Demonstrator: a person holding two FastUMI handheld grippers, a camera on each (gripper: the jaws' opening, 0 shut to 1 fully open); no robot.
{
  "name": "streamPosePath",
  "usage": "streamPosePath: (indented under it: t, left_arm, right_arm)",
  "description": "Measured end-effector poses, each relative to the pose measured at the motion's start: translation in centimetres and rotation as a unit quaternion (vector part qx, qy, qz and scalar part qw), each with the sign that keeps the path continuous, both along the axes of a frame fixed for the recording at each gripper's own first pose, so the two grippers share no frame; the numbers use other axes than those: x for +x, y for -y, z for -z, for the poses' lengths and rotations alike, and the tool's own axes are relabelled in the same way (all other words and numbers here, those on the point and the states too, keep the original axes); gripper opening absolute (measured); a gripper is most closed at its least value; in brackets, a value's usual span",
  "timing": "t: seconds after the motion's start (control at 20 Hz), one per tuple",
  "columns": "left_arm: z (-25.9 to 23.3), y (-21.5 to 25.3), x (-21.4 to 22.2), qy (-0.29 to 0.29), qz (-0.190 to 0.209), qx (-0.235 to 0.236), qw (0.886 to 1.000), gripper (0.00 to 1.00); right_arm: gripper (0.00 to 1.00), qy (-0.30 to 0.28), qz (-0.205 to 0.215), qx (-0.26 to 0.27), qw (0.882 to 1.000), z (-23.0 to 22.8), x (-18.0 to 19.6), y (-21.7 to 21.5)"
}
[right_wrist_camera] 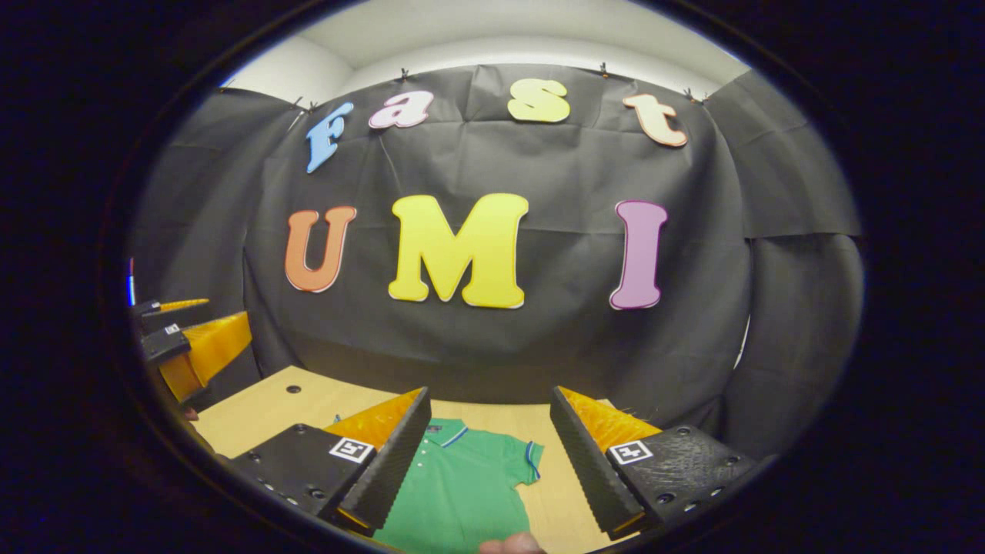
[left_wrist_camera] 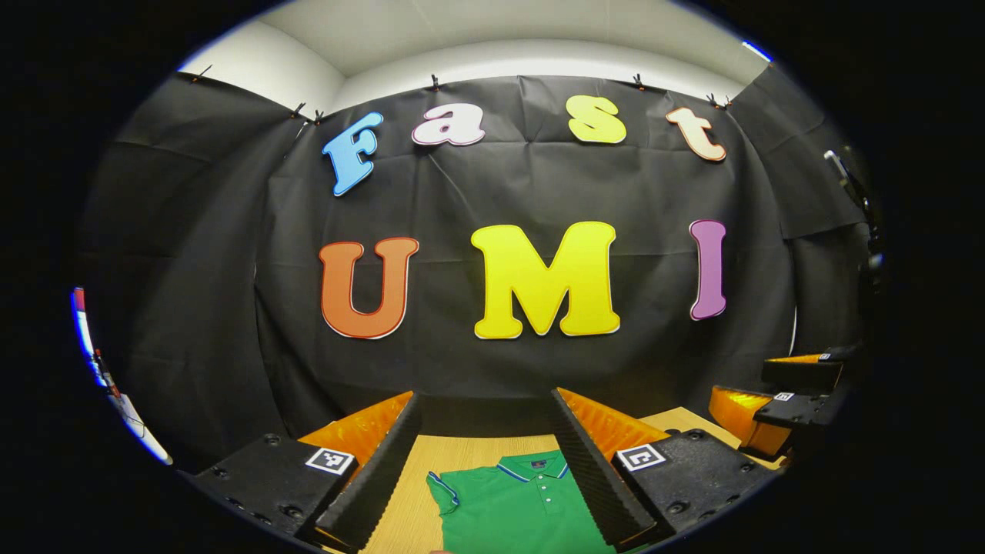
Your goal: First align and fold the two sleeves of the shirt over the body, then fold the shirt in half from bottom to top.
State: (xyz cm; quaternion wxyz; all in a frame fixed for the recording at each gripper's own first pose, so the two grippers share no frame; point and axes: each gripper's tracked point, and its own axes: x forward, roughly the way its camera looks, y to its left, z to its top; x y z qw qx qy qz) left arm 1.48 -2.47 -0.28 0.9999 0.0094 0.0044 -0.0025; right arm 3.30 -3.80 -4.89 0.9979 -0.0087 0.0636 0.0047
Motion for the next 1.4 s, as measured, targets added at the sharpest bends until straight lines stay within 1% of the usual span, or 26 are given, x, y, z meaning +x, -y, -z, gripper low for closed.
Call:
streamPosePath:
  t: [0.1,0.15,0.2,0.25,0.35,0.4,0.45,0.55,0.7,0.8,0.9,0.95,1.05,1.2,1.25,1.3,1.35,1.4]
  left_arm:
    - [-0.1,0.1,0.1,0.002,-0.003,0.004,1.0,1.0]
    - [-0.3,0.2,0.2,0.002,-0.006,0.004,1.0,1.0]
    - [-0.2,0.2,0.2,0.001,-0.008,0.004,1.0,1.0]
    - [-0.1,0.3,0.3,-0.001,-0.011,0.006,1.0,1.0]
    - [0.2,0.5,0.7,-0.007,-0.013,0.005,1.0,1.0]
    - [0.4,0.4,0.9,-0.011,-0.018,0.004,1.0,1.0]
    - [0.6,0.4,1.1,-0.014,-0.022,0.003,1.0,1.0]
    - [1.2,0.6,1.6,-0.021,-0.029,0.003,0.999,1.0]
    - [2.1,0.8,2.4,-0.036,-0.038,0.007,0.999,1.0]
    - [2.5,1.1,3.0,-0.042,-0.041,0.007,0.998,1.0]
    - [2.8,1.3,3.7,-0.046,-0.043,0.012,0.998,1.0]
    - [2.8,1.3,4.1,-0.047,-0.045,0.015,0.998,1.0]
    - [2.9,1.4,4.8,-0.048,-0.048,0.023,0.997,1.0]
    - [3.5,1.2,5.7,-0.055,-0.055,0.033,0.996,1.0]
    - [3.8,1.2,5.8,-0.059,-0.058,0.034,0.996,1.0]
    - [4.3,1.1,6.0,-0.065,-0.064,0.034,0.995,1.0]
    - [4.7,0.9,6.0,-0.071,-0.068,0.033,0.995,1.0]
    - [5.1,0.9,6.1,-0.077,-0.072,0.031,0.994,1.0]
  right_arm:
    - [0.97,-0.023,-0.001,0.004,1.0,2.4,1.0,1.1]
    - [0.95,-0.036,0.0,0.006,0.999,3.8,1.5,1.8]
    - [0.97,-0.052,0.005,0.002,0.999,5.4,2.3,2.8]
    - [0.95,-0.066,0.008,-0.003,0.998,6.9,3.2,3.6]
    - [0.95,-0.104,0.012,-0.006,0.994,9.9,5.0,5.1]
    - [0.97,-0.12,0.012,-0.003,0.993,11.4,5.9,5.8]
    - [0.95,-0.137,0.012,0.001,0.99,12.9,6.9,6.3]
    - [0.96,-0.172,0.009,0.002,0.985,16.2,8.7,7.3]
    - [0.94,-0.216,0.004,0.013,0.976,20.4,11.5,8.1]
    - [0.95,-0.234,0.007,0.019,0.972,22.9,13.7,8.7]
    - [0.97,-0.247,0.008,0.009,0.969,25.3,15.7,9.3]
    - [0.95,-0.254,0.006,0.005,0.967,26.3,16.4,9.3]
    - [0.95,-0.268,0.003,-0.008,0.963,28.6,17.7,9.6]
    - [0.95,-0.298,-0.018,0.002,0.954,31.4,18.9,8.8]
    - [0.89,-0.307,-0.019,0.006,0.951,32.2,19.1,8.7]
    - [0.86,-0.318,-0.02,0.01,0.948,32.9,19.2,8.6]
    - [0.8,-0.328,-0.023,0.014,0.944,33.5,19.3,8.5]
    - [0.76,-0.332,-0.023,0.016,0.943,33.8,19.4,8.5]
